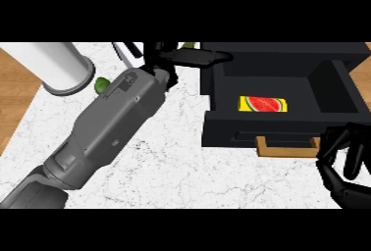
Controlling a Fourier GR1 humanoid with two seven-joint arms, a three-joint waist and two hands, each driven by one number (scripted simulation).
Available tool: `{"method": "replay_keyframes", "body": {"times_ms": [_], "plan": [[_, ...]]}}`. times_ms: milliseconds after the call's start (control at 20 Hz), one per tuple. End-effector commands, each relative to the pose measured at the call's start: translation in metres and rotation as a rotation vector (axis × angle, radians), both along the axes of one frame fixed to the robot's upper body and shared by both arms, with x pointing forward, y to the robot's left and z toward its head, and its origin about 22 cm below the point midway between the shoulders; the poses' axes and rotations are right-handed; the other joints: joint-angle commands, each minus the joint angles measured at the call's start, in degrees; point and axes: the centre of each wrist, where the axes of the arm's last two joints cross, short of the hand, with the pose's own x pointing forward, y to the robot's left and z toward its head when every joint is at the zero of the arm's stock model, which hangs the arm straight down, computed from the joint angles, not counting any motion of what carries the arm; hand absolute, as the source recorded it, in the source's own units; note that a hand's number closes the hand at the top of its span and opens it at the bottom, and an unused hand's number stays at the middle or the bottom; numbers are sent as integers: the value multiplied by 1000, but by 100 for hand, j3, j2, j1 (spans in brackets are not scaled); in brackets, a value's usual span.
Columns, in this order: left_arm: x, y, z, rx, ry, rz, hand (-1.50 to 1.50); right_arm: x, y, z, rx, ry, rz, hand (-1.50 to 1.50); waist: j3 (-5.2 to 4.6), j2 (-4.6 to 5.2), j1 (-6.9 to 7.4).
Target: Pick up the cup, place it into the drawer and close the drawer
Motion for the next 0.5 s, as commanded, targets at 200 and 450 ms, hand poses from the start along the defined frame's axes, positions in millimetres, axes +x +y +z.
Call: {"method": "replay_keyframes", "body": {"times_ms": [200, 450], "plan": [[-35, 84, -27, -45, 66, 60, -150, -13, 6, -7, -202, 19, -5, 150, 0, -23, 122], [-67, 144, -53, -49, 62, 75, -150, 3, 11, -20, -240, 46, -50, 150, 0, 36, 41]]}}
